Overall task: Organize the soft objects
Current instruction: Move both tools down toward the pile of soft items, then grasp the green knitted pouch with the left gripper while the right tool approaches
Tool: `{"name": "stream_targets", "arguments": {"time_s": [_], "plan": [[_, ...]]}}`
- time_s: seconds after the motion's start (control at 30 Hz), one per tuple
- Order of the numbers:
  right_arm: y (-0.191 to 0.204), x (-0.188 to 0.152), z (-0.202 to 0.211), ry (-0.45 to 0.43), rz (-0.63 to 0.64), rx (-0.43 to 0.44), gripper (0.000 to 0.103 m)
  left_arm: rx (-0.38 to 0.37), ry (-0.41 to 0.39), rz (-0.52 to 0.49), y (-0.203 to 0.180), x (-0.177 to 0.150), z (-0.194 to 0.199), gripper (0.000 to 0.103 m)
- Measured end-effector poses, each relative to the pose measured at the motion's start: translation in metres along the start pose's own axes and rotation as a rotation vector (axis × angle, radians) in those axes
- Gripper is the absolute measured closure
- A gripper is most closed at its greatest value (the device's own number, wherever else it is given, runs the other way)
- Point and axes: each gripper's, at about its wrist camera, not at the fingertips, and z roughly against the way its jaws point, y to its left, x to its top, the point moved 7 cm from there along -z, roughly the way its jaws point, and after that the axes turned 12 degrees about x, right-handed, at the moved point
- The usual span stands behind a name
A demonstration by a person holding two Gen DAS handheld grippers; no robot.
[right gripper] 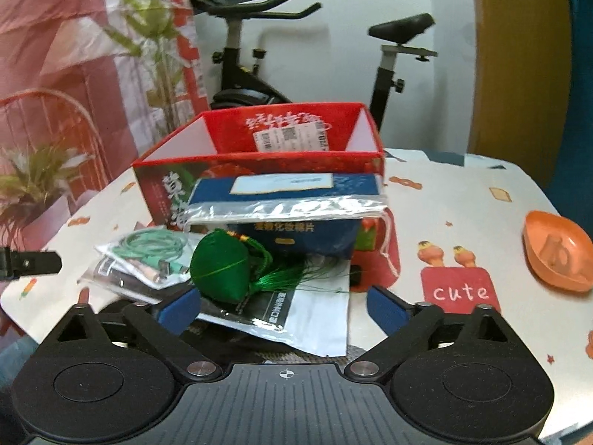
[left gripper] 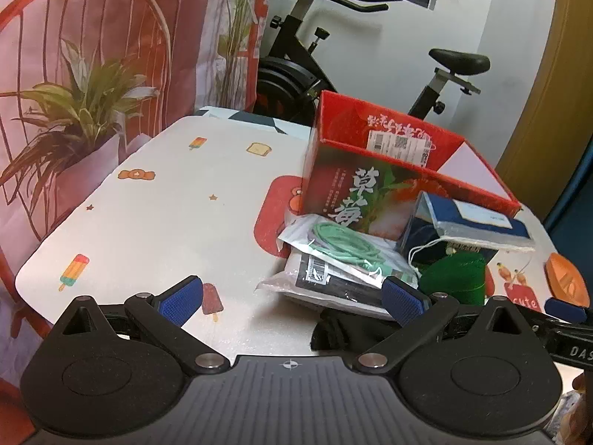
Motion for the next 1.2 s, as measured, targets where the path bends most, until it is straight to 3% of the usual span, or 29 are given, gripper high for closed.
{"name": "stream_targets", "arguments": {"time_s": [0.07,0.33,0.5,0.6,0.63,0.67,0.77,1.0,1.2], "plan": [[0.002,-0.003,-0.005,0.014,0.018,0.009,0.02,0.001,0.008,-0.01,-0.003,-0.003,-0.003,0.0],[0.001,0.0,-0.016,0.001,0.101,0.086,0.037,0.006,0.034,-0.093,-0.022,-0.001,-0.012,0.0],[-0.004,-0.003,-0.028,0.035,0.073,0.155,0.059,-0.034,0.006,-0.118,-0.038,0.013,-0.013,0.004],[-0.001,-0.004,-0.03,0.025,0.077,0.186,0.06,-0.062,-0.017,-0.154,-0.055,0.02,-0.015,0.016],[0.001,-0.003,-0.031,0.017,0.077,0.194,0.06,-0.074,-0.016,-0.163,-0.061,0.021,-0.016,0.025],[0.002,-0.002,-0.031,0.011,0.08,0.202,0.06,-0.11,-0.002,-0.163,-0.069,0.022,-0.019,0.036],[0.007,0.003,-0.036,0.001,0.134,0.208,0.059,-0.256,0.098,-0.103,-0.087,0.02,-0.033,0.051],[0.016,0.01,-0.044,-0.008,0.218,0.21,0.057,-0.363,0.174,-0.073,-0.122,0.02,-0.05,0.051],[0.009,0.01,-0.049,0.005,0.204,0.221,0.058,-0.448,0.234,-0.038,-0.142,0.012,-0.06,0.051]]}}
